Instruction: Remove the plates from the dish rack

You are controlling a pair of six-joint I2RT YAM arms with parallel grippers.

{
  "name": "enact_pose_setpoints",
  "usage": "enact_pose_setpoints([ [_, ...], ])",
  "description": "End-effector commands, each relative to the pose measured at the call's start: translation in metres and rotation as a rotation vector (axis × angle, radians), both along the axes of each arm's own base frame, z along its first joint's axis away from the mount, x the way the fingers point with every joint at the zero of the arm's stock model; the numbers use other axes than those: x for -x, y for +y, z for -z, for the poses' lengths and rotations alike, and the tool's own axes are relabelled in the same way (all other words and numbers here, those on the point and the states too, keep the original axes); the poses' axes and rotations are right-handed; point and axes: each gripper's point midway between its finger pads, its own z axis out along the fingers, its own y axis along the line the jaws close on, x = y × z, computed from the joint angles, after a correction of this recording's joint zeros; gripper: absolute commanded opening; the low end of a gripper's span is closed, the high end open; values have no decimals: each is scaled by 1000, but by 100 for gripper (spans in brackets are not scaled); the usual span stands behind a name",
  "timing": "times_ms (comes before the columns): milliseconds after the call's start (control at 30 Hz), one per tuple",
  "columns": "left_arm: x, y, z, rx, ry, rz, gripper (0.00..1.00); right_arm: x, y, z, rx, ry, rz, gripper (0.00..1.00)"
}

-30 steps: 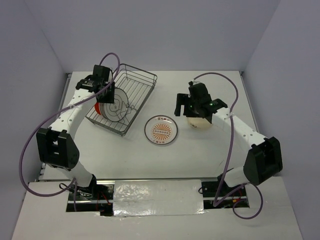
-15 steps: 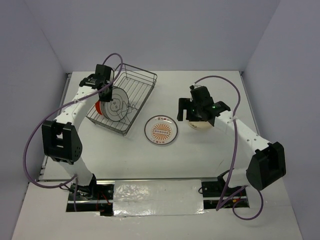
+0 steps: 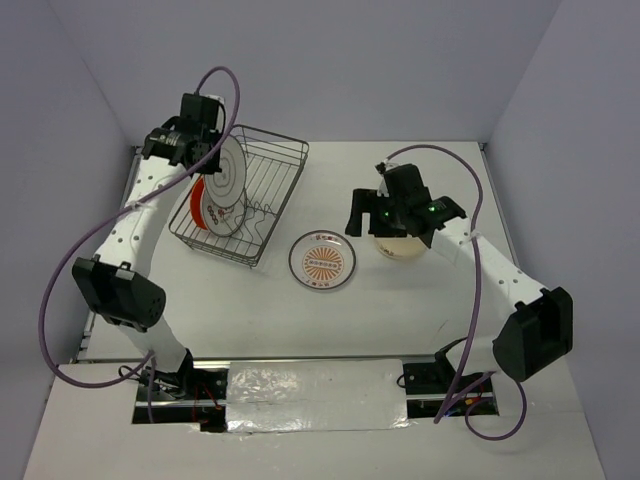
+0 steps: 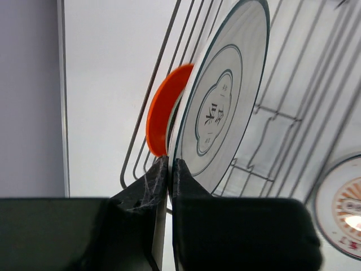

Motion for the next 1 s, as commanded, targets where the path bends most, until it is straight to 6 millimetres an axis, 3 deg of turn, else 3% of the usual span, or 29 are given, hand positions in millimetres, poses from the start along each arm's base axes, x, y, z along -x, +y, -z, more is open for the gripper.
enact_pose_setpoints([
  [0,15,-14,-89,92,-214,71,0,4,50,-61,-248,-89,-201,95],
  [33,17,-26,-99,161,-238,100,0,0,65,-84,-332,-160,-265,95],
  [67,24,-51,-111,274,-253,203,0,13,79,-105,-430,-183,-368,100],
  [133,35,-84,-121,446,-263,305,0,7,88,-140,-521,-274,-395,100],
  [167,47,-110,-144,565,-313,436,0,4,89,-150,-541,-298,-397,100],
  [200,51,-123,-133,630,-282,475,0,-4,87,-161,-554,-322,-380,100],
  [233,58,-134,-137,717,-283,491,0,-11,85,-166,-558,-345,-366,100],
  [267,68,-148,-162,794,-354,596,0,-19,85,-171,-557,-357,-356,100],
  [300,71,-156,-148,844,-317,614,0,-27,81,-173,-549,-370,-334,100],
  [333,76,-164,-149,923,-302,623,0,-35,74,-173,-547,-382,-314,100],
  [367,85,-174,-165,980,-334,715,0,-41,71,-174,-547,-391,-303,99],
  [400,87,-180,-154,1051,-281,701,0,-45,69,-178,-555,-413,-303,99],
  [500,95,-192,-149,1151,-240,761,0,-55,58,-187,-575,-459,-290,97],
  [567,98,-196,-139,1180,-206,770,0,-59,53,-191,-585,-467,-285,86],
  [600,101,-198,-141,1199,-204,795,0,-61,52,-194,-595,-476,-291,75],
  [633,101,-199,-137,1204,-193,799,2,-60,53,-193,-606,-466,-304,54],
  [667,101,-199,-133,1204,-181,796,6,-60,51,-191,-620,-457,-301,46],
  [700,94,-195,-120,1178,-157,745,28,-58,51,-197,-631,-485,-312,11],
  [733,89,-191,-112,1152,-148,694,48,-59,48,-191,-629,-475,-291,0],
  [767,82,-184,-111,1111,-159,638,72,-58,47,-188,-624,-473,-280,0],
  [800,67,-165,-82,1008,-122,479,99,-59,45,-182,-614,-464,-268,0],
  [833,61,-153,-75,949,-121,409,99,-60,42,-173,-599,-448,-250,0],
  [867,54,-138,-84,865,-166,360,100,-67,36,-163,-552,-446,-212,0],
  [900,48,-105,-59,730,-133,169,99,-68,32,-148,-523,-406,-186,0],
  [933,44,-87,-70,654,-172,116,99,-72,27,-127,-481,-372,-153,0],
  [967,44,-73,-67,595,-168,61,99,-72,25,-116,-461,-352,-143,0],
])
